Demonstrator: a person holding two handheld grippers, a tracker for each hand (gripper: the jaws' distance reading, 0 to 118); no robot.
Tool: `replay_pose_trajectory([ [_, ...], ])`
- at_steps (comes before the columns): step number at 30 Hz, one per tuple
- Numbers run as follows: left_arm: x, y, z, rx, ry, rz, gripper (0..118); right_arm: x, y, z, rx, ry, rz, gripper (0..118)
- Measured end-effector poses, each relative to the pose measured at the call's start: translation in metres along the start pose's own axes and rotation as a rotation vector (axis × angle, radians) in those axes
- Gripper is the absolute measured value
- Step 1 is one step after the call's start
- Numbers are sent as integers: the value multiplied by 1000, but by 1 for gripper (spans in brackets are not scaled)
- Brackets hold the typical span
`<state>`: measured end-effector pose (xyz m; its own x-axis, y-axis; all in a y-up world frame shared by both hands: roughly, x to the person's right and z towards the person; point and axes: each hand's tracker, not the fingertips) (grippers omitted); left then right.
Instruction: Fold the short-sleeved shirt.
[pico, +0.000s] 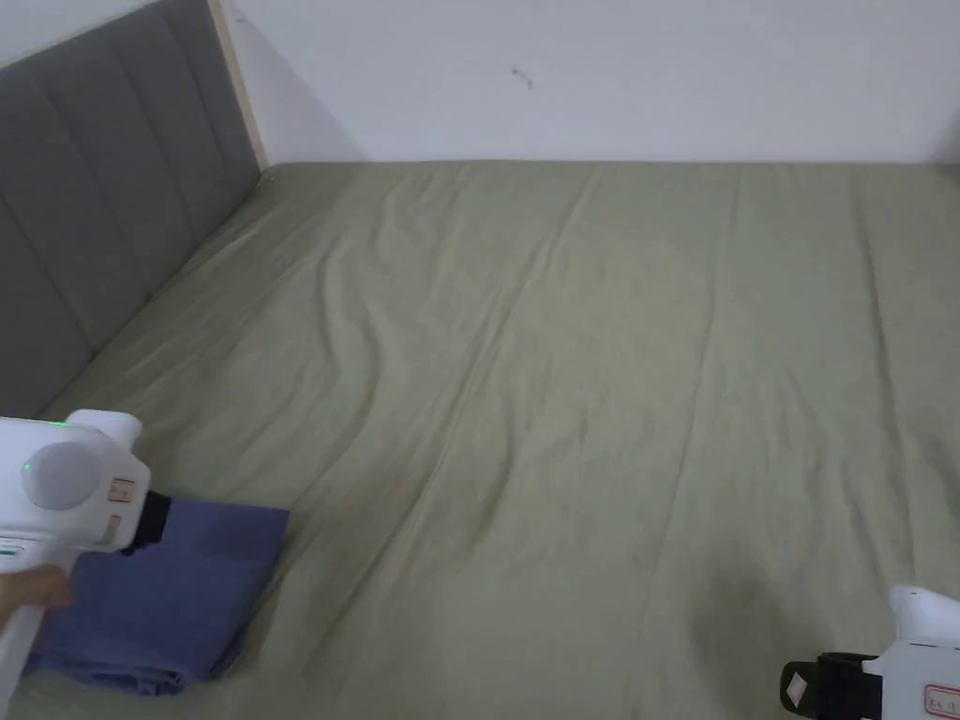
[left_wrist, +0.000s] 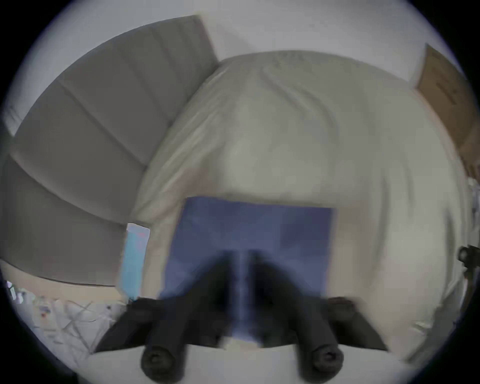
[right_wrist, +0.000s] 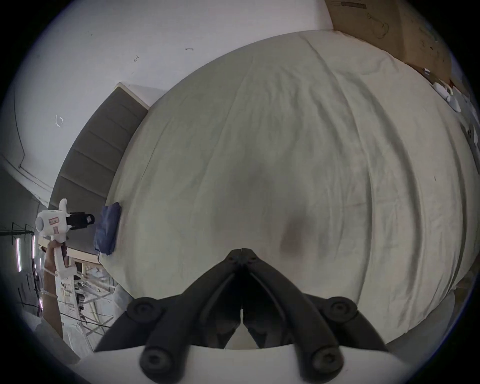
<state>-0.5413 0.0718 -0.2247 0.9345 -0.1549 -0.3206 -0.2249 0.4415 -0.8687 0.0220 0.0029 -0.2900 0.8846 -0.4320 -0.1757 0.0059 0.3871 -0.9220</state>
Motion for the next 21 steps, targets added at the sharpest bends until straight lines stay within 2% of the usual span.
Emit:
replay_pose_trajectory([
  [4, 54, -11, 26, 54, -144, -6, 0, -3, -4, 3, 3, 16, 13, 0],
  [9, 129, -33, 56, 140, -255, -5, 0, -3, -7, 14, 25, 44, 20, 0],
  [12, 161, -38, 69, 193, -273, -36, 0, -2, -7, 27, 60, 60, 26, 0],
  [15, 196, -46, 97, 313, -194, -121, 0, -2, -7, 44, 138, 51, 47, 0],
  [17, 211, -51, 112, 383, -172, -76, 0, -9, -7, 59, 218, -29, 94, 0],
  [19, 223, -61, 128, 459, -228, -4, 0, -19, -8, 79, 337, -133, 168, 0],
  [21, 232, -67, 146, 546, -228, 31, 0, -30, -6, 99, 445, -189, 236, 0],
])
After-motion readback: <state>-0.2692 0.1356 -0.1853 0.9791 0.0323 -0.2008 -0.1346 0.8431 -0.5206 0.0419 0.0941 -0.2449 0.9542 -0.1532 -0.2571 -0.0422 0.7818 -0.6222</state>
